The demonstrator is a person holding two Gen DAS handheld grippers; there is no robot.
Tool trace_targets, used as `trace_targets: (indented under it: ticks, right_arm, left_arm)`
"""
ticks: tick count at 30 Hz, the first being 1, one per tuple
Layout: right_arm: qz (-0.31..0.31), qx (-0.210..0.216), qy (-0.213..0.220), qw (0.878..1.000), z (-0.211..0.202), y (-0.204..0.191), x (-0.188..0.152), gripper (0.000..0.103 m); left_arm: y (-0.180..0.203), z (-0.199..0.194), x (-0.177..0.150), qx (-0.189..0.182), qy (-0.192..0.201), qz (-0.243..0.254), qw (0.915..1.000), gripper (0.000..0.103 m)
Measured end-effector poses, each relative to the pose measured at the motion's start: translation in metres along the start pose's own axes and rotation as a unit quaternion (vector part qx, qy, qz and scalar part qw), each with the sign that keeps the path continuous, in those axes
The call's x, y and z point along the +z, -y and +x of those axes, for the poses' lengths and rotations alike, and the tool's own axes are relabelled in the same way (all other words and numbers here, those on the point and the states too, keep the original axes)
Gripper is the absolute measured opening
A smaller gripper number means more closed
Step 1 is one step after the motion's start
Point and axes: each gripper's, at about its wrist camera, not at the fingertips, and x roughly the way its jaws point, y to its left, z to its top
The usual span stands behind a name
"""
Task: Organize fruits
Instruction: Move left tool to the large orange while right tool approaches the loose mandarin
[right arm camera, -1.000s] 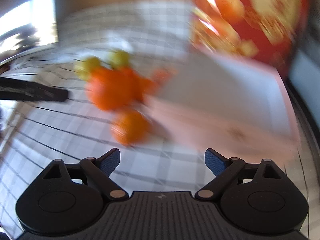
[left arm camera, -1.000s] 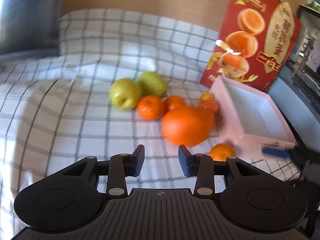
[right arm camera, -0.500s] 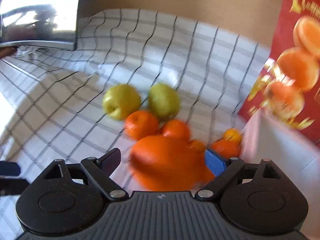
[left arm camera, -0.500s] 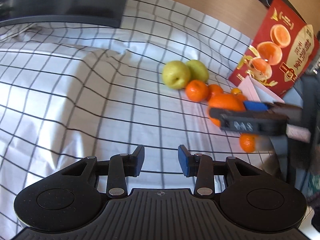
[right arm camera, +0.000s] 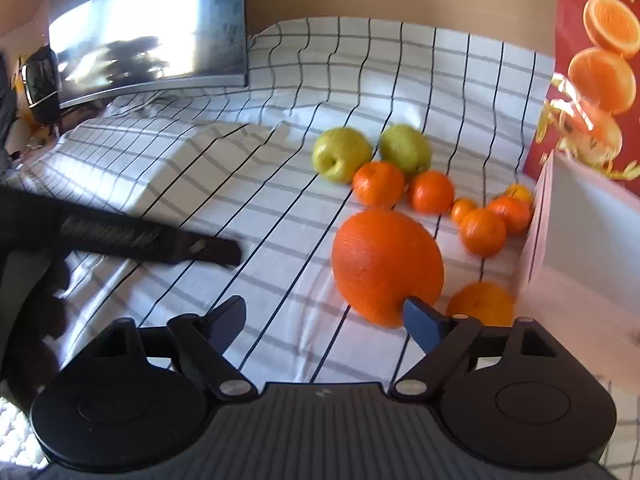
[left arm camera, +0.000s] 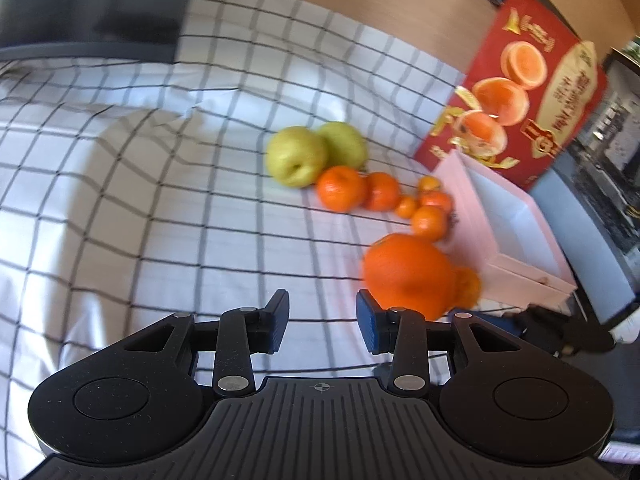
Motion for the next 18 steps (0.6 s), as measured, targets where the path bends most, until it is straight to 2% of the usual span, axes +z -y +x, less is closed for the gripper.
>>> trace_targets:
  ticks: [2,9,13,18]
  right_arm:
    - [0.008,-0.003,-0.002,1.0,-0.003,0.0,-0.006,0.084]
    - [0.026,-0.054,0.019,0.998,-0.033,0.016,-0.028,0.084]
    - [0.041,-0.092,0.024,0.995,-0.05,0.033,-0.041,0.084]
    - [0.078,-0.121,0.015,0.99,-0.055,0.055,-0.054,0.084]
  left_arm:
    - [0.009,0.002,0.001,-0.008,-0.001,0.016,0.9998,0.041]
    - [0.041,0.006,0.001,-0.032,0.006,0.074,0.9967,0.041]
    - [0.059,0.011,-0.001,-0.029,0.007,0.115,0.9929,0.043]
    - [0.066,0.011,-0.005,-0.035,0.004,0.127,0.9913,0.043]
